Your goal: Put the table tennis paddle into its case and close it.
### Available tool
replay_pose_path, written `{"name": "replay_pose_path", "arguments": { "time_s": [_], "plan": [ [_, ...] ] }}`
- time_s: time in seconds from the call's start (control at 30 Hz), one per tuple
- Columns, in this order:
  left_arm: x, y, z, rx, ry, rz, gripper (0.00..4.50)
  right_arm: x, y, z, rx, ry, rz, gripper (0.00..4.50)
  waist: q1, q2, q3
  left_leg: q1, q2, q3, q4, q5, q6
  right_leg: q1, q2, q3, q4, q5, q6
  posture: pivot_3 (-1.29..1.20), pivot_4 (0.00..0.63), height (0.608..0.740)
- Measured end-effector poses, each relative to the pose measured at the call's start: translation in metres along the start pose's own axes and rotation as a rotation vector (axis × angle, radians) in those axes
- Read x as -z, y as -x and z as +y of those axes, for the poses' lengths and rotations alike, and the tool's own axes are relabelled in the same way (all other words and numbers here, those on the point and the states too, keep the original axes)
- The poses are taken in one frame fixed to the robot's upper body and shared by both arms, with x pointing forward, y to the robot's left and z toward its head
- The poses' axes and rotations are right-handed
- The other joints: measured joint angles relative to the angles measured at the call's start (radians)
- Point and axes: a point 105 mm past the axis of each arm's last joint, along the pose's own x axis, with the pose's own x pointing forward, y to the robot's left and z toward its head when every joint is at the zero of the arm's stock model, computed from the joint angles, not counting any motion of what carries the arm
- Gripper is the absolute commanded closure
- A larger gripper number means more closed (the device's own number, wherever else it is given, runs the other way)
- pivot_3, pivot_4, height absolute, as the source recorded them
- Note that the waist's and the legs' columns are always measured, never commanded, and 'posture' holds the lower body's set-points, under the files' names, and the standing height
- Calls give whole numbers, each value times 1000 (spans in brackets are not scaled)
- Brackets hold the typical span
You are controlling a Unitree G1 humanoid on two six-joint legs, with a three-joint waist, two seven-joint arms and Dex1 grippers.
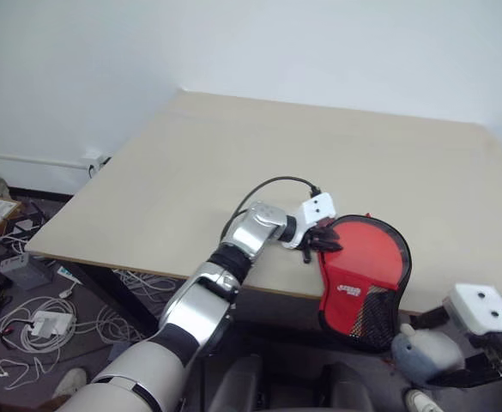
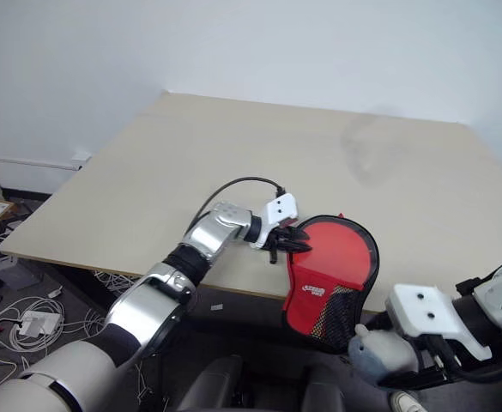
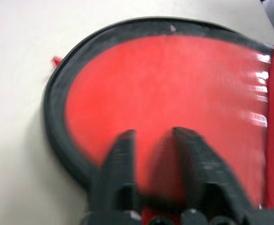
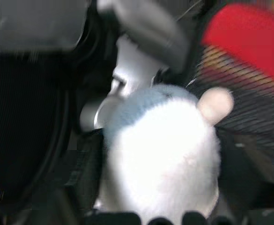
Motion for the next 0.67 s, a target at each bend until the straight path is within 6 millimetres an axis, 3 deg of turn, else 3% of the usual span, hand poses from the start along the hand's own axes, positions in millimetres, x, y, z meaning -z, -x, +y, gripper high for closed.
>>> {"name": "replay_pose_path", "arguments": {
  "time_s": [0.2,0.33,0.47,0.67],
  "plan": [
    [-27,52,2,-82,4,-107,42,-30,23,-45,235,-37,-202,0,2,0,0,0,0,0,0,0,0,0,0,1,-1,2,-3,0,0,654],
    [-20,92,2,-196,72,-134,42,-39,29,-83,425,-138,-359,0,-5,1,0,0,-1,2,-1,1,-1,-1,2,3,0,2,-3,0,0,654],
    [-2,133,6,-353,159,-131,42,-40,29,-106,557,-237,-439,0,-6,2,0,1,-1,2,-4,3,-5,-1,7,5,0,2,-3,0,0,654],
    [54,192,10,-641,320,-72,42,-37,31,-140,729,-389,-598,0,-15,2,0,16,-1,9,-15,7,-12,3,17,21,0,-1,1,0,0,654]
  ]
}}
